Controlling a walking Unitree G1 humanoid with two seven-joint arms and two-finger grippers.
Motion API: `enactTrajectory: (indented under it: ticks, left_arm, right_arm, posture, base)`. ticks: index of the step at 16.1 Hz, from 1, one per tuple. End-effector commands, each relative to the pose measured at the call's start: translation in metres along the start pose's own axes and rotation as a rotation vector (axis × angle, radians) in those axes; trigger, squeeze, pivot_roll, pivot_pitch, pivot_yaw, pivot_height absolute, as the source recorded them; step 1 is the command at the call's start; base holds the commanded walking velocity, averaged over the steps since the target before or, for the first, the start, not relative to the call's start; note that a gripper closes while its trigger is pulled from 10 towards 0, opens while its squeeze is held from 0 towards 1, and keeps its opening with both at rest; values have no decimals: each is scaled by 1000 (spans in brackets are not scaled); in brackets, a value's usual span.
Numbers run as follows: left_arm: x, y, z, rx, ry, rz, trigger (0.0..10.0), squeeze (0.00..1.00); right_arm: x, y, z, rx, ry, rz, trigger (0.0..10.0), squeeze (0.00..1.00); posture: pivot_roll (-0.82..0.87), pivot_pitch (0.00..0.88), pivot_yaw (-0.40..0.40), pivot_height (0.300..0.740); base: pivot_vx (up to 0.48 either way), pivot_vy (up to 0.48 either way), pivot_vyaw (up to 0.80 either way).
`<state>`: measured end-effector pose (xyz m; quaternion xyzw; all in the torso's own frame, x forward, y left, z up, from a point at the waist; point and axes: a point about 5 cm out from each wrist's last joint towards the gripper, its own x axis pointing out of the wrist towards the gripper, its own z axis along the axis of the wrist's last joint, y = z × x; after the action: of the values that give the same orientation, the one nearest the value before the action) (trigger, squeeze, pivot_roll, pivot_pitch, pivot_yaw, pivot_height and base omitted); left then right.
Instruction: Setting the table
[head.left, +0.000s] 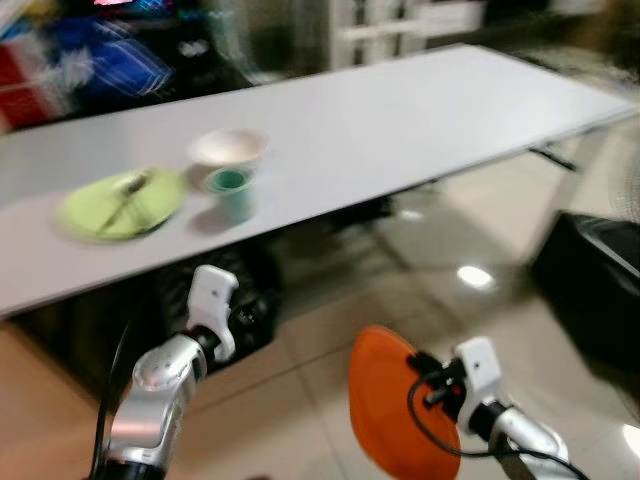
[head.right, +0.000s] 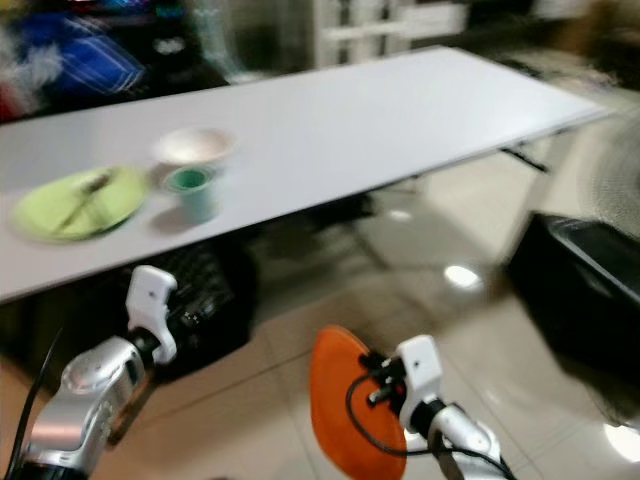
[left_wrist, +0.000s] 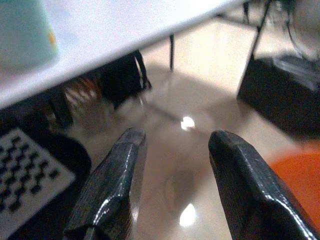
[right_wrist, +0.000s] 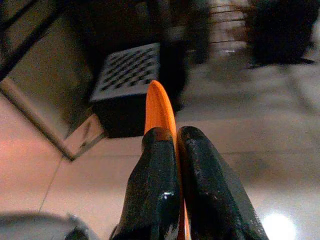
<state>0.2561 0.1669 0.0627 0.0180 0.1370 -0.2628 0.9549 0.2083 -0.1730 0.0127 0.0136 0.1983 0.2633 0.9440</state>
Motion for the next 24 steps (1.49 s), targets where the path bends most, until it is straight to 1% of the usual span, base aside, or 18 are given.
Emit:
enactTrajectory:
  ticks: [1,2,3,4,5,6,7,8,9,10,12,13,16,18,20,24]
  left_arm:
    - [4,-3,6,63,3,-60,10000,0]
    - [6,-4,5,82,11,-69,10000,0]
    - [8,-5,6,106,11,-80,10000,0]
    - [8,-6,6,106,11,-81,10000,0]
    - [10,-6,6,131,6,-77,10000,0]
    - [11,-6,7,152,4,-72,10000,0]
    - [13,-5,9,145,-10,-65,10000,0]
    - [17,-3,14,166,-27,-33,10000,0]
    - [19,-1,17,183,-34,-6,10000,0]
    - [21,-1,17,196,-23,6,10000,0]
    - [25,1,17,250,-8,44,10000,0]
    - [26,0,17,267,-4,44,10000,0]
    - [28,-3,15,266,0,40,10000,0]
    - [30,-6,14,251,10,30,10000,0]
    - [31,-8,15,275,7,29,10000,0]
    - [32,-7,15,297,15,41,10000,0]
  right_arm:
    - [6,1,16,-49,-91,29,10000,0]
    - [3,7,12,-54,-105,31,10000,0]
    - [-3,22,12,-58,-139,35,10000,0]
    - [-5,29,15,-65,-156,35,10000,0]
    - [-2,30,28,-74,-171,39,10000,0]
    - [0,29,36,-78,-183,37,10000,0]
    - [3,28,38,-77,-184,43,10000,0]
    - [7,25,37,-76,-182,48,10000,0]
    - [7,25,38,-77,-180,49,10000,0]
    - [8,25,38,-76,-178,48,10000,0]
    - [11,21,37,-71,-166,45,10000,0]
    - [12,19,34,-69,-158,42,10000,0]
    - [14,16,29,-63,-149,41,10000,0]
    - [15,15,26,-59,-146,43,10000,0]
    - [16,15,24,-55,-143,45,10000,0]
    - [18,14,21,-53,-143,50,10000,0]
  posture:
    - [24,0,69,740]
    - [26,0,72,740]
    - [24,0,74,740]
    - [21,0,77,740]
    - [18,0,79,740]
    - [16,0,80,740]
    - [15,0,80,740]
    - [17,0,77,740]
    - [17,0,78,740]
    - [17,0,78,740]
    - [21,0,76,740]
    - [22,0,75,740]
    - [24,0,75,740]
    - [25,0,76,740]
    - [26,0,77,740]
    - [27,0,77,740]
  base:
    - [0,0,0]
    - [0,0,0]
    - [0,0,0]
    - [0,0,0]
    - [0,0,0]
    - [0,0,0]
    - [0,0,0]
    - [480,0,0]
    - [480,0,0]
    - [480,0,0]
    - [480,0,0]
    - [469,0,0]
    - [439,0,0]
    - [437,0,0]
    - [433,0,0]
    - [347,-325,0]
